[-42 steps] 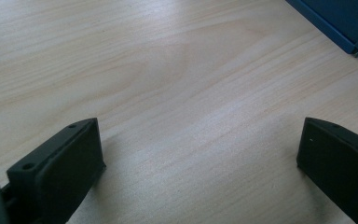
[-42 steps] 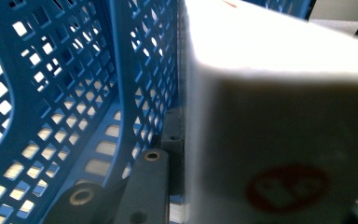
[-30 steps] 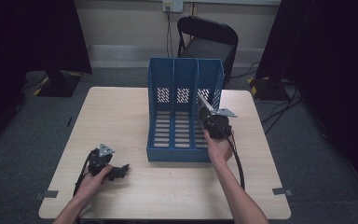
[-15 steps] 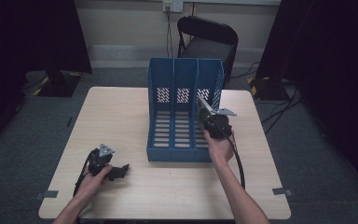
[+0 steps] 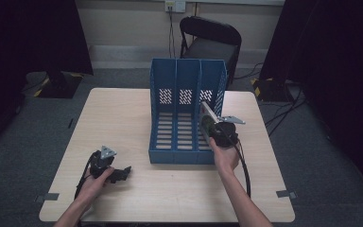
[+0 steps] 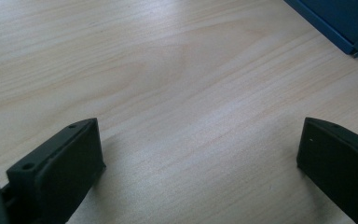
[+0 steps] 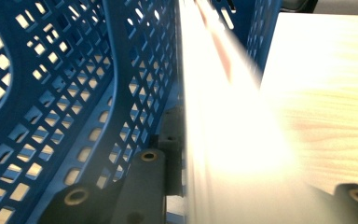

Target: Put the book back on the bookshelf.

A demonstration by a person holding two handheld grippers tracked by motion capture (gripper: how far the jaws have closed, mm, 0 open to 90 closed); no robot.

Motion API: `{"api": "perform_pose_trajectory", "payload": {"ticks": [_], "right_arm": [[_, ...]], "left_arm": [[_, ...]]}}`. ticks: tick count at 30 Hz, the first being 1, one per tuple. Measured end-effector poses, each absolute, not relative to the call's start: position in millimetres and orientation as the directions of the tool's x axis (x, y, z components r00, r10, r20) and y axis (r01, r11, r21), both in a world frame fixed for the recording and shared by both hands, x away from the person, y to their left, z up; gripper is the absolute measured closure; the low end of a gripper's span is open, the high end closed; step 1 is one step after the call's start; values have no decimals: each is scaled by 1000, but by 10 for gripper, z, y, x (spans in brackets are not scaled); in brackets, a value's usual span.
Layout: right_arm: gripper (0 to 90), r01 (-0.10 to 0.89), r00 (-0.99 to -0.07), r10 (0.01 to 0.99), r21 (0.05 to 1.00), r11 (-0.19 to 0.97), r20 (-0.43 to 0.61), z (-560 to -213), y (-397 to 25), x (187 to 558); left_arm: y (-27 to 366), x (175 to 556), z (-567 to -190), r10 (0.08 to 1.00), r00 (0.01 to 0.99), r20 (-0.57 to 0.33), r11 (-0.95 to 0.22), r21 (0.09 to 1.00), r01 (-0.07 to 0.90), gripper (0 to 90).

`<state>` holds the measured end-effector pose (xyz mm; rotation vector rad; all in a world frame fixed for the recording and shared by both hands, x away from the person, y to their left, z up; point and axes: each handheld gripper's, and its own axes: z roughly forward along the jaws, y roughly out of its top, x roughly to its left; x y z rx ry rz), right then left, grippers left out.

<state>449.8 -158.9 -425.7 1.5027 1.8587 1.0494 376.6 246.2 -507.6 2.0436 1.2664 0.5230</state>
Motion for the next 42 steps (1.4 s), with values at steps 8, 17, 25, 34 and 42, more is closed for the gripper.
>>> {"api": "perform_pose_trajectory", "payload": {"ticks": [8,17,25,34,42], "right_arm": [[726,540,-263,962,837,86,70,-4288,-1615,4425],[703,485,-276,959,870,85,61,-4321,-1614,4312],[662,427,-291,953,903,52,83,-4467,-1656,4221],[670,385,-314,947,920,67,63,-4496,-1622,4222],[729,395,-299,951,917,52,75,-4488,-1614,4235]], "left_arm": [[2464,3764,-5074,893,450,-8,-310,715,627,0],[2453,3762,-5076,893,450,-12,-306,717,627,0],[2452,3761,-5075,892,452,-11,-308,716,626,0],[2448,3762,-5076,891,454,-11,-309,717,625,0],[2443,3760,-5076,892,452,-12,-307,717,626,0]]}}
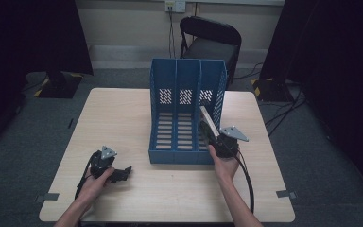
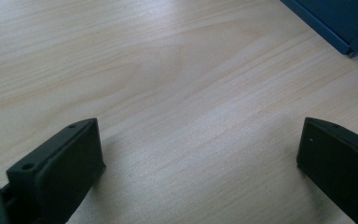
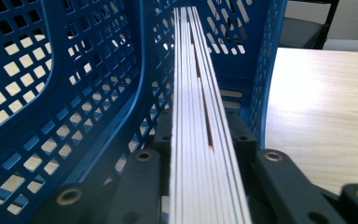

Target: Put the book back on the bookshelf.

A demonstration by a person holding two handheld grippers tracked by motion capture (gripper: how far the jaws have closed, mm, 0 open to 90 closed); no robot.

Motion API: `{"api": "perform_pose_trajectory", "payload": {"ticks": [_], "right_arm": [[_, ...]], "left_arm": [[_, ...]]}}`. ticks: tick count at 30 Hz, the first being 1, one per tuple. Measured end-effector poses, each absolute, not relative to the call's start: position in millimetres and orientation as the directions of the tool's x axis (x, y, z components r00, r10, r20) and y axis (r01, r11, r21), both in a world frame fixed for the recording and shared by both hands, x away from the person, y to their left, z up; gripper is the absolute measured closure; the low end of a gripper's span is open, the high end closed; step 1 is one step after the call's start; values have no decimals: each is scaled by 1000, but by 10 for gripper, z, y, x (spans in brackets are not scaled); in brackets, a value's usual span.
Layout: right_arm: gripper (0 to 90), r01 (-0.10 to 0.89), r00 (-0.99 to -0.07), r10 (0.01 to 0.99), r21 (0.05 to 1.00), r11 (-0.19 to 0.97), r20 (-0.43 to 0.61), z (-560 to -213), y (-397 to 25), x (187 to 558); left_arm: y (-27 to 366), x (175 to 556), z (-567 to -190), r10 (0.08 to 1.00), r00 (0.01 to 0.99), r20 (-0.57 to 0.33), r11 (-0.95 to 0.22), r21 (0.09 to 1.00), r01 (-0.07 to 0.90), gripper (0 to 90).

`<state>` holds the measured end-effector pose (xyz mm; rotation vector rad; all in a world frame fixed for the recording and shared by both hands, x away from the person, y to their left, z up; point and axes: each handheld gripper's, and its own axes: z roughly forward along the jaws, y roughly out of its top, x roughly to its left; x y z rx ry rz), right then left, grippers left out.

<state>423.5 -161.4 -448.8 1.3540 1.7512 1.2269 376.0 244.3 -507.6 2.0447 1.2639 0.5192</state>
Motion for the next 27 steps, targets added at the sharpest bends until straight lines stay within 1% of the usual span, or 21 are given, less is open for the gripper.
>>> {"api": "perform_pose_trajectory", "payload": {"ticks": [4,7,18,27], "right_arm": [[759,394,-273,961,917,61,53,-4478,-1597,4234],[764,400,-218,973,916,22,71,-4481,-1599,4235],[767,384,-187,982,922,39,36,-4471,-1565,4239],[767,380,-165,985,925,20,46,-4451,-1562,4260]], "left_arm": [[2440,3760,-5076,892,452,-12,-308,716,626,0],[2439,3757,-5076,892,452,-12,-308,716,626,0],[2426,3766,-5076,890,456,-14,-309,717,625,0],[2424,3764,-5077,891,454,-14,-307,718,625,0]]}}
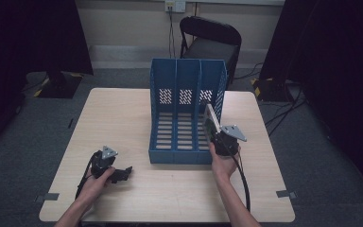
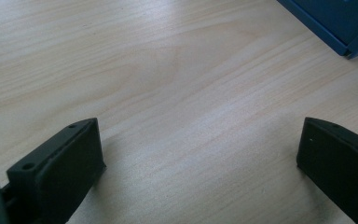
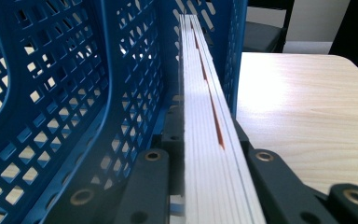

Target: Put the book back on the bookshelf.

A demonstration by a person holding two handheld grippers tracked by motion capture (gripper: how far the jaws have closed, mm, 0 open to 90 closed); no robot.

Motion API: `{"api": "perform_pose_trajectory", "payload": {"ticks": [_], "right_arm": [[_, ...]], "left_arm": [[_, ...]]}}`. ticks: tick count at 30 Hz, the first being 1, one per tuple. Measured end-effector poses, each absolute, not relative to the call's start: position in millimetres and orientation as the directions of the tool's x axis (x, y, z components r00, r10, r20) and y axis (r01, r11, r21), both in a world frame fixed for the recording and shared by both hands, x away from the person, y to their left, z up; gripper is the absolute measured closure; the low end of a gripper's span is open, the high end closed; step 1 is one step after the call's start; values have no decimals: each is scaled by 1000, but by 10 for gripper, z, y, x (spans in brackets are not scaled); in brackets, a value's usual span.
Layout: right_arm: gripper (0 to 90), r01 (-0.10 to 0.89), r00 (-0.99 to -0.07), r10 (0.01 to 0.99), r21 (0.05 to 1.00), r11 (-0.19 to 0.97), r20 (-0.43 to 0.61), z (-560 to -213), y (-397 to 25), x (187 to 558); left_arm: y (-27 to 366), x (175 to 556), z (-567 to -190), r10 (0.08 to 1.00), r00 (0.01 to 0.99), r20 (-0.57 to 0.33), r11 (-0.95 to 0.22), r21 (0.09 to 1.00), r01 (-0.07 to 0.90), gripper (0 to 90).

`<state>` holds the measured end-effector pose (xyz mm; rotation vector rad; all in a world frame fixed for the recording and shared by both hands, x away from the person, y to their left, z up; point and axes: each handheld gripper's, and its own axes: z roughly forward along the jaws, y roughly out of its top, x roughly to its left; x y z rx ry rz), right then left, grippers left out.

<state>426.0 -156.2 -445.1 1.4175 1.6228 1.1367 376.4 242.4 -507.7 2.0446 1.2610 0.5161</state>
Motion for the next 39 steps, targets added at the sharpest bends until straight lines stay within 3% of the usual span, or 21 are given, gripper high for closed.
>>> {"api": "perform_pose_trajectory", "payload": {"ticks": [25,39], "right_arm": [[766,366,-52,998,930,-20,42,-4320,-1593,4308],[761,397,-62,998,918,13,12,-4390,-1601,4327]], "left_arm": [[2416,3741,-5078,886,463,-16,-311,720,621,0],[2416,3740,-5078,887,462,-16,-311,720,621,0]]}}
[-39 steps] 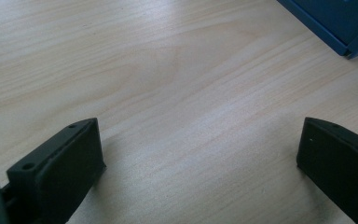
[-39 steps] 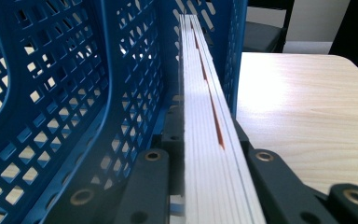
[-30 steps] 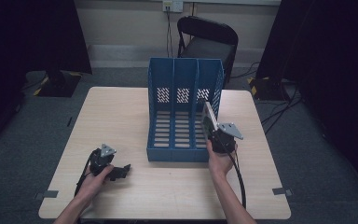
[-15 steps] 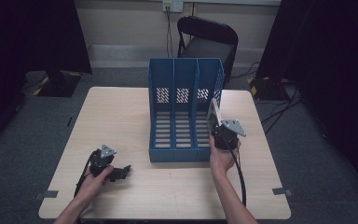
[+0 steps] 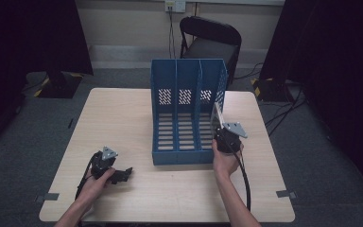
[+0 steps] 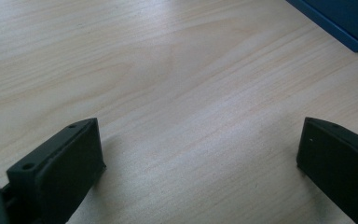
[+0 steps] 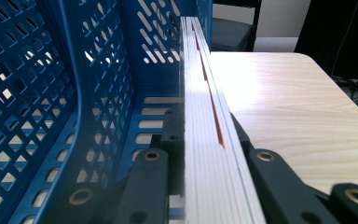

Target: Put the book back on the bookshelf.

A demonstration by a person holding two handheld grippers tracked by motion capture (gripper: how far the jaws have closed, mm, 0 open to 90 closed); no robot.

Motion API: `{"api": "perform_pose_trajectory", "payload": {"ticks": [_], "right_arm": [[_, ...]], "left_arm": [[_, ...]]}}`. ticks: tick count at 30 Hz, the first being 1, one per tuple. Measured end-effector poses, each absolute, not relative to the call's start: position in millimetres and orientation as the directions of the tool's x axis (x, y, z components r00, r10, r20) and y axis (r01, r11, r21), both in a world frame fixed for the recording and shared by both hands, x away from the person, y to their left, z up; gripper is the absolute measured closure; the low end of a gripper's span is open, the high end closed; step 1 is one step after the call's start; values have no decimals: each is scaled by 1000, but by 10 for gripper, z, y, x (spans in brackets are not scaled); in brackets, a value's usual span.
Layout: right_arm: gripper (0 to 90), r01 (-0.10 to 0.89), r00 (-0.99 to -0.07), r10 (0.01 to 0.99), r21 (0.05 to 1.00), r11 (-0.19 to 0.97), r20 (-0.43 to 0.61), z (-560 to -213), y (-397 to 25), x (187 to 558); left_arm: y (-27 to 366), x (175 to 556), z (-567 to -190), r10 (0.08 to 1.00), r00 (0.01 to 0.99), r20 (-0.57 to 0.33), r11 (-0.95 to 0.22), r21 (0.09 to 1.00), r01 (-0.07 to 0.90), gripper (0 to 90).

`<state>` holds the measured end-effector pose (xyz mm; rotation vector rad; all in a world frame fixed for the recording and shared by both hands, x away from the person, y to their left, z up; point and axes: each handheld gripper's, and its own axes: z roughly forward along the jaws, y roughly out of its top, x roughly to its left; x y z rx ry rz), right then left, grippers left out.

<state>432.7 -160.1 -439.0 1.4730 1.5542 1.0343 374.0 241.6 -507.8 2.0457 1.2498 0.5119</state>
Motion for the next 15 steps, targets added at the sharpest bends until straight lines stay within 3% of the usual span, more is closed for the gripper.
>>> {"api": "perform_pose_trajectory", "payload": {"ticks": [15], "right_arm": [[713,404,-117,993,915,16,34,-4336,-1677,4323]], "left_arm": [[2415,3740,-5078,887,461,-15,-311,719,621,0]]}}
